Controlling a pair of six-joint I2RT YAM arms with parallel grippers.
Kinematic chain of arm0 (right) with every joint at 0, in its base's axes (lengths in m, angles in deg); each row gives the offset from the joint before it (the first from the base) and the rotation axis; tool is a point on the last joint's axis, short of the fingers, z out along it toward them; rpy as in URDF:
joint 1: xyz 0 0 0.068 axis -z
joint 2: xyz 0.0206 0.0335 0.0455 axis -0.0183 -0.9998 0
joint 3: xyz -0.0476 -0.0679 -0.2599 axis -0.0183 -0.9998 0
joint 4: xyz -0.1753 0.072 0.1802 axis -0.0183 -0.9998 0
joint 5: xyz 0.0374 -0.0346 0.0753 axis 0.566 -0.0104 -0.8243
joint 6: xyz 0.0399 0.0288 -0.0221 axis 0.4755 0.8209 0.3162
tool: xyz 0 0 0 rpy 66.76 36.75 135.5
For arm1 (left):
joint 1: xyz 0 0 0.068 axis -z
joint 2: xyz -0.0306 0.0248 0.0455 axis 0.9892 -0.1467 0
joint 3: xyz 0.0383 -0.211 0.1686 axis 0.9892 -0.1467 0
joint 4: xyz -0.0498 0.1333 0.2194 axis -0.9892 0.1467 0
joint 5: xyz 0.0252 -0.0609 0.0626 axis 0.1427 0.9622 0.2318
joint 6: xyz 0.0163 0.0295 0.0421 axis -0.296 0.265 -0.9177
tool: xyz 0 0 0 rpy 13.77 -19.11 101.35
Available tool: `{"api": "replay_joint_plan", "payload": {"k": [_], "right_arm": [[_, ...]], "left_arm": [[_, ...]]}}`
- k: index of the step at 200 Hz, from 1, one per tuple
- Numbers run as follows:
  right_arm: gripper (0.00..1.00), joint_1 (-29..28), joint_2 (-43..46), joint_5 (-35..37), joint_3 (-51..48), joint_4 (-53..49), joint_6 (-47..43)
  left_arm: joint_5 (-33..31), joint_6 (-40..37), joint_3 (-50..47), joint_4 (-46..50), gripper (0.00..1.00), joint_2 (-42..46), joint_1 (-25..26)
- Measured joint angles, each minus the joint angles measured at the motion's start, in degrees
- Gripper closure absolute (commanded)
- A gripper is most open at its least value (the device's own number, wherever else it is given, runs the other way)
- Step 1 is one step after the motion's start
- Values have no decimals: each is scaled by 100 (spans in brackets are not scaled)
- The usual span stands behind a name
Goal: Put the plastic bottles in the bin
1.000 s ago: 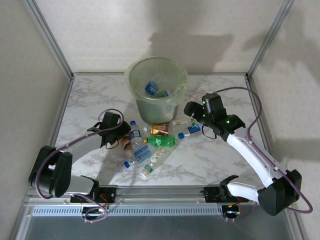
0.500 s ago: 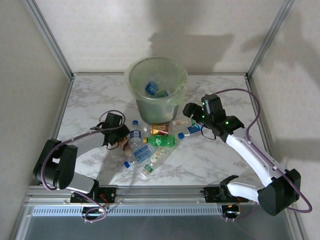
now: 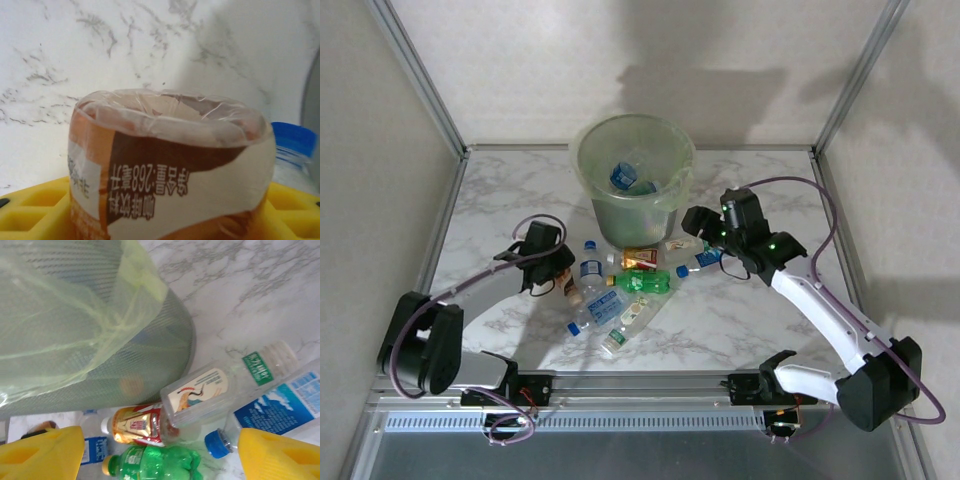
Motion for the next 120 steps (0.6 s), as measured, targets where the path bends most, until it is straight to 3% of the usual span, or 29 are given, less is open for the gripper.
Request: {"api": "replay_joint_plan", "payload": {"k": [53,120], "right_arm": [[18,-1539,-356,-310,798,415,-568],[18,-2673,-1344,-592,1687,802,-1095]], "left_arm": [[232,190,706,522,38,1161,-210],[1040,935,1786,354,37,1869,-315]]}}
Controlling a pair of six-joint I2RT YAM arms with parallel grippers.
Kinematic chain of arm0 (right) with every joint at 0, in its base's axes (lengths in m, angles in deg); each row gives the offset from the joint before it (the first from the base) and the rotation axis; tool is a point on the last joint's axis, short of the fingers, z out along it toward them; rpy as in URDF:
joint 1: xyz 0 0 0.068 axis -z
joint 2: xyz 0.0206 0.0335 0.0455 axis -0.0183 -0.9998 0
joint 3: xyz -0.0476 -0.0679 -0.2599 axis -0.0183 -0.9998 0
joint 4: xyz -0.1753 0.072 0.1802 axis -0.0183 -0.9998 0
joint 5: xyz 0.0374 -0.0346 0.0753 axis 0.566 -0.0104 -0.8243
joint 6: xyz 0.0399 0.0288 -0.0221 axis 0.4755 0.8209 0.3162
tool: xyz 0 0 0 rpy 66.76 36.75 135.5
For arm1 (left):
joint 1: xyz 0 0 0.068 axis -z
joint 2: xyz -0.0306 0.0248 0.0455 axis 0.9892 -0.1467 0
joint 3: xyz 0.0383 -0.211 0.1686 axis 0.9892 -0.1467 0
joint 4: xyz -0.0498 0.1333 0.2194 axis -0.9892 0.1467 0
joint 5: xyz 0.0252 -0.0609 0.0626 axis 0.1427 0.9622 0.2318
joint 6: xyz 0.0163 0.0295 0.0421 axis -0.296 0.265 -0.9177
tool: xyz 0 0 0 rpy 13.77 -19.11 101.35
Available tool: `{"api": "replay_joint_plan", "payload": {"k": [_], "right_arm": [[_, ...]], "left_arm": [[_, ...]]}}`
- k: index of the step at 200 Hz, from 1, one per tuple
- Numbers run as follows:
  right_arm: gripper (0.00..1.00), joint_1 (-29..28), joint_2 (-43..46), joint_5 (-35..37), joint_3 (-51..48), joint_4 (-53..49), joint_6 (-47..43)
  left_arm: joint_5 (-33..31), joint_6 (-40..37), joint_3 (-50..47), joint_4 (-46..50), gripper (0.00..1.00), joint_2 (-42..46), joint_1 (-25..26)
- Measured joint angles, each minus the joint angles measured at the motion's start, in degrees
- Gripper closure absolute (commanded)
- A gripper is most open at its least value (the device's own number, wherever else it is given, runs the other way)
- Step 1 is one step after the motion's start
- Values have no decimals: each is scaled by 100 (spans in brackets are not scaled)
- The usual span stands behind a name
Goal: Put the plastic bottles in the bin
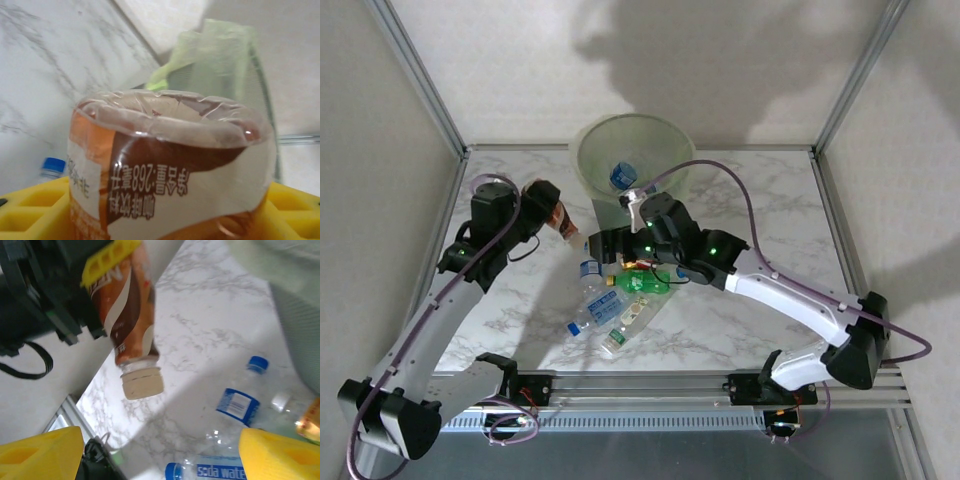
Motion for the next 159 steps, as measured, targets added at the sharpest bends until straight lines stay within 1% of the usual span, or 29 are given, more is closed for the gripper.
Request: {"api": "replay_joint_plan", "payload": {"k": [68,129,142,159], "right_arm": [[19,-31,-374,-133,295,227,-44],[21,-28,-680,-138,610,234,-61],[22,-28,-723,-181,667,249,-63],[28,-22,-772,-236,739,282,-66]], "left_arm": [[881,1029,-343,-1014,38,109,-11],[1220,1377,-413,-1539,38,162,-11],[1248,1425,-444,-1589,38,170,-11],[1287,1443,-461,-1615,37,184,-11]]}}
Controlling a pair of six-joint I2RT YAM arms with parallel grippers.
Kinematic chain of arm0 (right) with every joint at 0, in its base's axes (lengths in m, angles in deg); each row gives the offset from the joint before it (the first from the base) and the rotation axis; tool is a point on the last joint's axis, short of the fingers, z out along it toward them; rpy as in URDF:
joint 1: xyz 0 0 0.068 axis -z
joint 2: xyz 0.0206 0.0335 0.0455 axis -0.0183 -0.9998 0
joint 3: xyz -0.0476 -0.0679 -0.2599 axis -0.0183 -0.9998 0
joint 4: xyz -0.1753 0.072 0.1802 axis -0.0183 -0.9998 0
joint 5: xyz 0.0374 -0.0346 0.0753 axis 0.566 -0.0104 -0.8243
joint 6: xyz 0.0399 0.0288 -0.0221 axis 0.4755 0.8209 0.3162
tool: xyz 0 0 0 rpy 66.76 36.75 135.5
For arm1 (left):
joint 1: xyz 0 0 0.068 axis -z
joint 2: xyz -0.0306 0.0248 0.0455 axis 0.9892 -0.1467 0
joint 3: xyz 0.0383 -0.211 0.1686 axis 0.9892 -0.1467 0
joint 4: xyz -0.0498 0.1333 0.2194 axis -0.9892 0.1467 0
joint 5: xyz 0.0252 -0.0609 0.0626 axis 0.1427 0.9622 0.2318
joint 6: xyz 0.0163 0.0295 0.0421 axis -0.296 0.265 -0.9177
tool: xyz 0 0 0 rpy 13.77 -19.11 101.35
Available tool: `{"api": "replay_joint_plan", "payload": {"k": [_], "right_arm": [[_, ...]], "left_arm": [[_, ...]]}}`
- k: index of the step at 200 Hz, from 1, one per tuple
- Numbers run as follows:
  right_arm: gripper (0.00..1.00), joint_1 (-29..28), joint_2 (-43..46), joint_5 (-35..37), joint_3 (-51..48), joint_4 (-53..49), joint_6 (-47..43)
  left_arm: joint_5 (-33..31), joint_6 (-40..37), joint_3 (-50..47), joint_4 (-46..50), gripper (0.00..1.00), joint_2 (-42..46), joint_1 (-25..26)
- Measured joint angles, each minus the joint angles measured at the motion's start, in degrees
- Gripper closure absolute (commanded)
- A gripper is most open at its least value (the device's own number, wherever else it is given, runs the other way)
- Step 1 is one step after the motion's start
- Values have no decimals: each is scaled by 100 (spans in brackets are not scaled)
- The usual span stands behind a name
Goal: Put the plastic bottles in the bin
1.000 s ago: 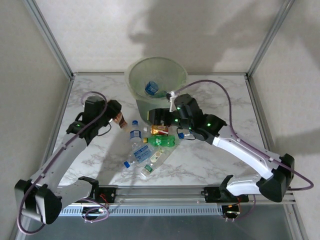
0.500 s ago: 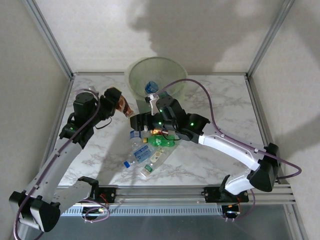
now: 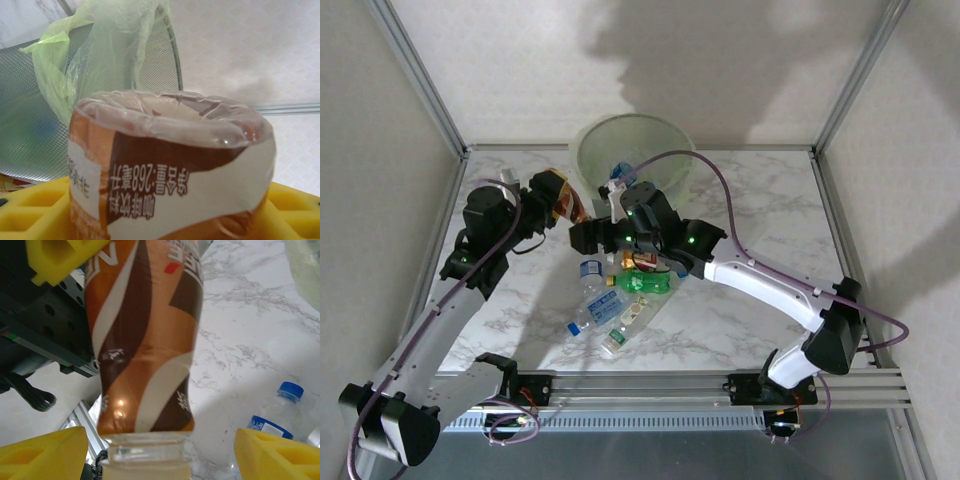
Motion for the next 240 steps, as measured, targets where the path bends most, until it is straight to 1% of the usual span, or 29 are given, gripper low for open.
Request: {"api": "replay_joint_plan", "payload": {"k": [11,31,69,91,97,108,119,122,125,147,169,199,223,240], "right_arm": [[34,4,-20,-26,24,48,-13],[42,26,-55,-46,66,101,-15],[53,68,-70,-81,66,166,-17],[58,74,-70,-138,66,203,-11],[58,76,-72,-138,66,199,-13],[59,90,-72,-138,66,188,-15],[59,107,-72,-133,70,181,-15],[59,114,-72,-131,74,179,-17],[59,120,-72,-131,79,175,-20],[59,232,-72,-76,188,55,-68],[59,483,-72,28,487,-162,-175],[59,1082,-122,136,1287,-667,-404],[58,1635,-345,105,1943,-988,-599],[58,1996,-656,68,2350,-1314,-769]], "left_arm": [[28,13,-20,-33,37,11,0],[61,33,-59,-81,37,35,0],[61,68,-74,-144,37,39,0],[61,101,-125,-229,35,39,0],[61,116,-140,-251,32,39,0],[63,149,-144,-258,22,39,0],[79,173,-144,-275,9,39,0],[83,142,-144,-280,2,39,0],[81,131,-144,-291,1,39,0],[61,22,-59,-205,0,33,0],[-105,-358,400,153,1,0,0],[-481,-1040,1060,514,1,42,0],[-774,-1482,1130,780,3,166,0],[-951,-1725,1119,992,4,195,0]]}}
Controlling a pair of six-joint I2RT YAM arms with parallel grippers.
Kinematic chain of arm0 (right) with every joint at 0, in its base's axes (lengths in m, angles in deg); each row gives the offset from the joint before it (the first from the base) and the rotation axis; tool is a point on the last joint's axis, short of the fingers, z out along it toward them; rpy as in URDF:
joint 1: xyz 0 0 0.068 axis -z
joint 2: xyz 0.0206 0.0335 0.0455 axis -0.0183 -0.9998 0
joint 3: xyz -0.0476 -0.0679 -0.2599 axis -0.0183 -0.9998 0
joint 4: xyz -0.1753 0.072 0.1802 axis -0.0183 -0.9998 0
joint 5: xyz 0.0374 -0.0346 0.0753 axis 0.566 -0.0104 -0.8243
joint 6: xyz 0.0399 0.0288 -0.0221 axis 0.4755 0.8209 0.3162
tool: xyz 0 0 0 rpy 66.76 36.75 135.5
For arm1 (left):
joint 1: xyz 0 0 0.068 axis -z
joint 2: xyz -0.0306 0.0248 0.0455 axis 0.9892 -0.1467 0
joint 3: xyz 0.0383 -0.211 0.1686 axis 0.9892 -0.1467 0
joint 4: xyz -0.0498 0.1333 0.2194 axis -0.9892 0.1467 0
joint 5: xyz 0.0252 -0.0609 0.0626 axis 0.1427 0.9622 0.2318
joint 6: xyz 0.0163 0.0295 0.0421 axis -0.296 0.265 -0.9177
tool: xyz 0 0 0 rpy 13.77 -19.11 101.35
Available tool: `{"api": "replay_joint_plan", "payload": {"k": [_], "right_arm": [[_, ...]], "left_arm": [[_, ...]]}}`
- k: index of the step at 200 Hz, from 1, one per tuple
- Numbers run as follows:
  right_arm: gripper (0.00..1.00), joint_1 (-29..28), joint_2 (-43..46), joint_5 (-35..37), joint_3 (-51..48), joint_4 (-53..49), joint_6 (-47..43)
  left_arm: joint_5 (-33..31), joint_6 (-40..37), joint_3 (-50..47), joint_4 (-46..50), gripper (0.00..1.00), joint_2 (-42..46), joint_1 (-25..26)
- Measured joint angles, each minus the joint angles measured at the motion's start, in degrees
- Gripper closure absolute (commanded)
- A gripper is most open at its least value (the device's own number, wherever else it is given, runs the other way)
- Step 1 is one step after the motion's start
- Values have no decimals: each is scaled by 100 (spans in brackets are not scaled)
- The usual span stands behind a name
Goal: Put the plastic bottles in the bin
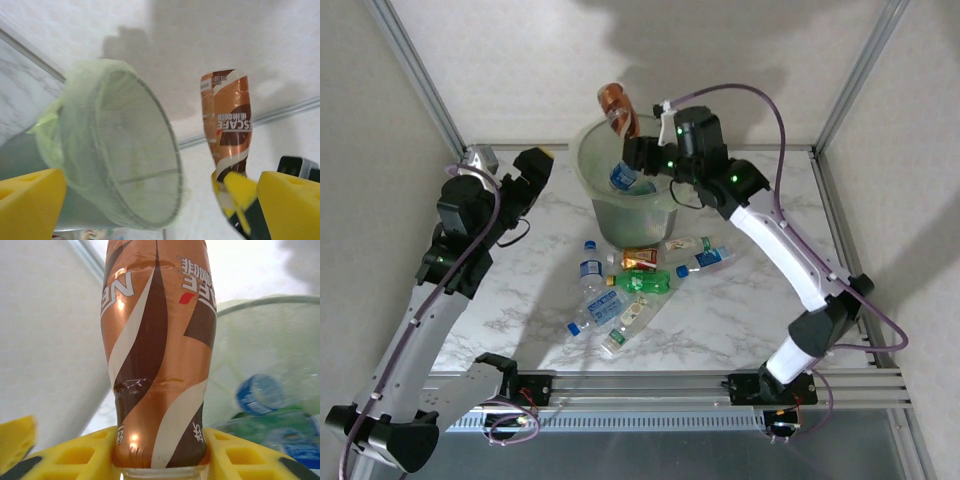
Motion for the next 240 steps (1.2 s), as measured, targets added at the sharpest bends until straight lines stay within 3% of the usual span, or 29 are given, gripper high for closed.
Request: {"api": "replay_joint_plan", "payload": {"k": [54,96,104,123,137,206,240], "right_arm": [[58,549,-1198,63,944,-1119,-452],[54,748,-1434,103,1150,-1563,-651],[51,756,-1434,107,1202,-1604,-686],[30,756,-1434,195,1333,-1622,-739],[24,754,-1434,286,1438,-1659,-772],[23,756,-1340,669,1773,-1838,-726],[22,756,-664,994,1075,-1698,-577]], "left_arm": [[-267,-352,-363,306,5,92,0],[-372,-468,-476,437,6,98,0],[-378,-485,-479,439,6,103,-2],[-387,-518,-483,439,6,109,-2],[-393,-531,-498,439,6,111,-2],[-448,-570,-568,476,8,120,-4],[-485,-570,-669,501,9,151,-4]]}}
